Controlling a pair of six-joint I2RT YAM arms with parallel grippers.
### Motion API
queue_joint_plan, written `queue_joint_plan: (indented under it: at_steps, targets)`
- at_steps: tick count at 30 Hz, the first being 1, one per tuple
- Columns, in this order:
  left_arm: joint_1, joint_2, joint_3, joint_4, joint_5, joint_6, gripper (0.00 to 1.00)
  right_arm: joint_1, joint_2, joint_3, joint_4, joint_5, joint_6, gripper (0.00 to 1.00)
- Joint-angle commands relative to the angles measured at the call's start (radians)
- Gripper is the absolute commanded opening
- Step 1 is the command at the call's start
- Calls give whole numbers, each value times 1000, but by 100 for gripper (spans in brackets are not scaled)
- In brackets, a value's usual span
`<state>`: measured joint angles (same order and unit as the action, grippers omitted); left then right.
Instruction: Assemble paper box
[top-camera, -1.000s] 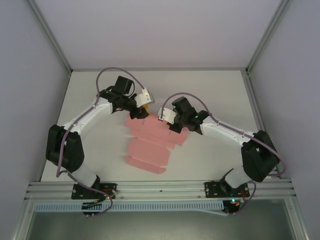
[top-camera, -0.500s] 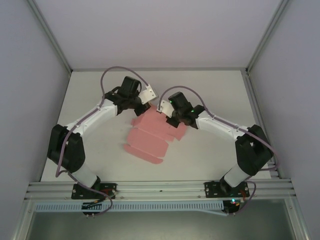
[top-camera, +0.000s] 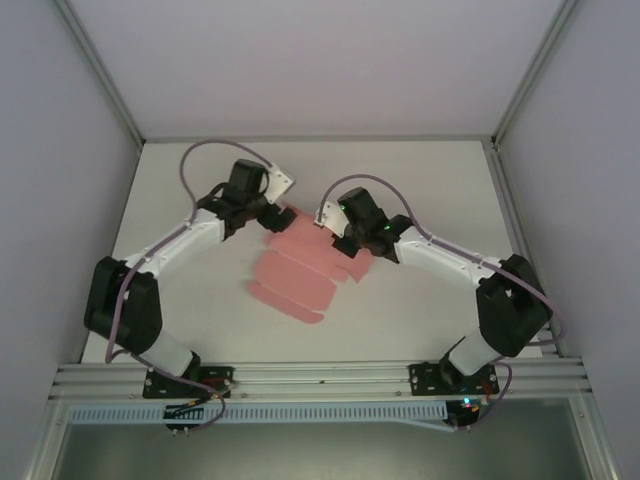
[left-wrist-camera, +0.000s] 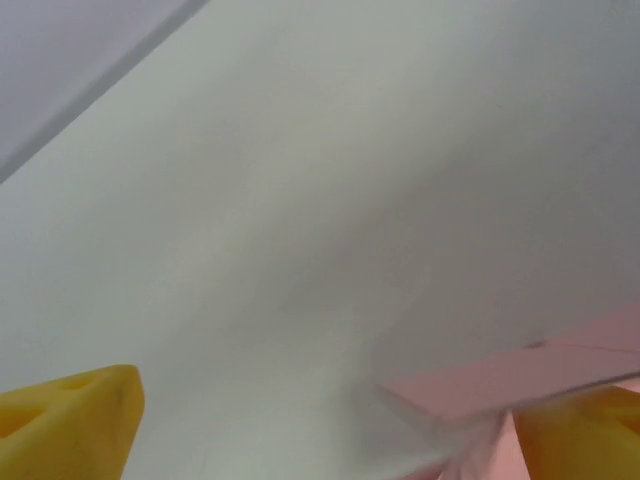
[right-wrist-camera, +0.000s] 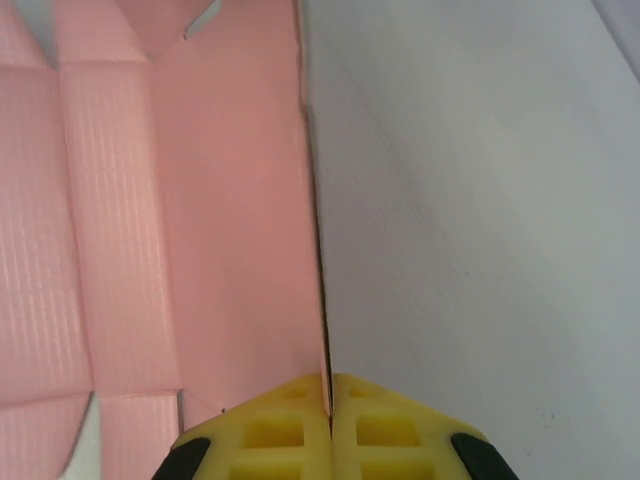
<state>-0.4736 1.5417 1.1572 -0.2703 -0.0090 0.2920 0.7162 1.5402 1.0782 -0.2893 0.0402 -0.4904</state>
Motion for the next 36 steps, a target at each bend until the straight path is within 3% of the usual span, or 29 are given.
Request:
queue_joint_plan:
  at_steps: [1,6,9,14,20,25,36]
  targets:
    - [80,-53,-64,53,-21,-65,96,-14,-49,-23,18,-50,-1,0]
    - [96,-32,-109,104,39,-73,100,-18,-75,-36,30,-189,-38,0]
    - [114,-7,-92,127,132,-111,99,-22,-81,-41,21,-259,-72,0]
    - [122,-31,-101,154,266,-119,97,-25,-55,-27,12,-192,-60,0]
    - [122,-195,-126,87,212,-124,100,-32,-23,-16,-4,-89,-63,0]
    - [126,-255,-85,58,-5,-205,100,-35,-25,-12,-9,-101,-65,0]
    - [83,-84,28,-5,111,-127,100,-34,-21,0,22,-120,-45,0]
